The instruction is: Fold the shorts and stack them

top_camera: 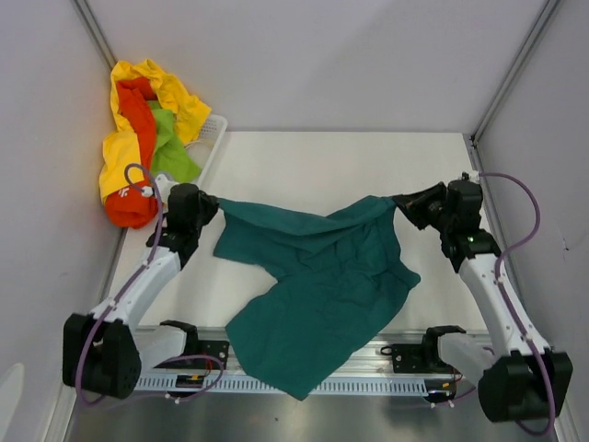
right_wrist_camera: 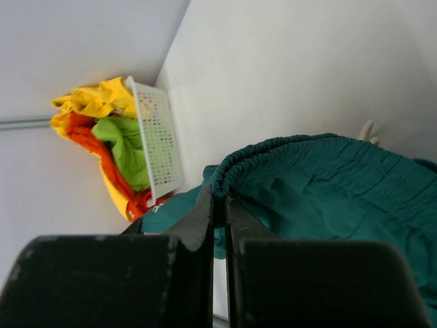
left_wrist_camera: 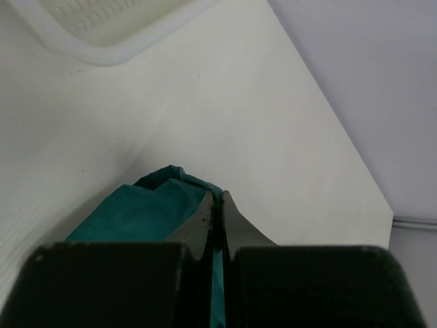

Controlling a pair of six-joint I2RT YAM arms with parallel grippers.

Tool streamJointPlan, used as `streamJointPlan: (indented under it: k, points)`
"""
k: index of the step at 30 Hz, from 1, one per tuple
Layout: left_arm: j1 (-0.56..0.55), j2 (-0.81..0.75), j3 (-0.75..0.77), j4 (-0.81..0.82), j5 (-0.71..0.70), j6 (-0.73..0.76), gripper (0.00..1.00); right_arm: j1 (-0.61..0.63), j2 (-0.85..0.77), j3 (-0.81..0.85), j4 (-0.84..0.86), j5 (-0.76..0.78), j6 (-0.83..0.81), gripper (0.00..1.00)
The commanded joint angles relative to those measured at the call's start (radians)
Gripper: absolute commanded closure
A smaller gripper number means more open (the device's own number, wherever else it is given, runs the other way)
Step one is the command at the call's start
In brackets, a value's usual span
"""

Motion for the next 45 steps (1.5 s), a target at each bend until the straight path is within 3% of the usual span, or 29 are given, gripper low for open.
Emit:
streamJointPlan:
  k: [1, 6, 11, 12, 13, 14, 15, 17, 18, 19, 23, 27, 31, 34, 36, 40, 45]
  points:
    - [0.006, 0.082, 0.024, 0.183, -0.065, -0.042, 1.00, -0.033, 0.128, 0.051, 0.189, 0.001, -0.051, 1.00]
    - [0.008, 0.321, 0.196, 0.234, -0.096, -0.038, 1.00, -0.078, 0.395, 0.201, 0.375, -0.019, -0.051, 1.00]
    - [0.032, 0.615, 0.445, 0.258, -0.088, -0.074, 1.00, -0.136, 0.778, 0.330, 0.714, -0.055, -0.031, 1.00]
    - [0.040, 0.644, 0.470, 0.255, -0.076, -0.079, 0.84, -0.140, 0.826, 0.359, 0.738, -0.050, -0.019, 0.84]
    - [0.050, 0.670, 0.524, 0.254, -0.047, -0.061, 0.54, -0.147, 0.875, 0.440, 0.758, -0.058, -0.022, 0.62]
    - [0.072, 0.723, 0.603, 0.185, -0.010, -0.047, 0.24, -0.151, 0.918, 0.485, 0.769, -0.062, -0.028, 0.06]
    - [0.077, 0.753, 0.729, 0.080, 0.001, -0.053, 0.01, -0.154, 0.973, 0.528, 0.751, -0.065, -0.044, 0.00]
    - [0.084, 0.819, 0.852, -0.150, 0.019, -0.013, 0.01, -0.166, 0.997, 0.643, 0.606, -0.059, -0.077, 0.01]
    - [0.083, 0.819, 0.954, -0.194, 0.028, 0.026, 0.01, -0.170, 0.982, 0.666, 0.553, -0.061, -0.114, 0.01]
    - [0.074, 0.805, 0.958, -0.213, 0.028, 0.048, 0.01, -0.171, 0.957, 0.668, 0.512, -0.047, -0.132, 0.01]
    - [0.019, 0.598, 0.738, -0.144, 0.011, 0.136, 0.01, -0.163, 0.763, 0.511, 0.297, 0.054, -0.234, 0.01]
    - [-0.080, 0.423, 0.612, -0.265, -0.013, 0.209, 0.01, -0.188, 0.571, 0.356, 0.095, 0.105, -0.352, 0.01]
    - [-0.231, 0.266, 0.450, -0.303, -0.019, 0.248, 0.01, -0.249, 0.401, 0.202, -0.025, 0.152, -0.441, 0.04]
    - [-0.442, 0.174, 0.364, -0.325, -0.080, 0.275, 0.01, -0.321, 0.287, 0.106, -0.084, 0.123, -0.481, 0.19]
    - [-0.526, 0.143, 0.340, -0.349, -0.123, 0.292, 0.01, -0.346, 0.226, 0.073, -0.099, 0.113, -0.504, 0.25]
    - [-0.748, 0.100, 0.333, -0.423, -0.202, 0.292, 0.01, -0.380, 0.204, 0.021, -0.119, 0.100, -0.522, 0.30]
    - [-0.919, 0.132, 0.346, -0.524, -0.307, 0.286, 0.01, -0.401, 0.274, -0.053, -0.052, 0.021, -0.512, 0.32]
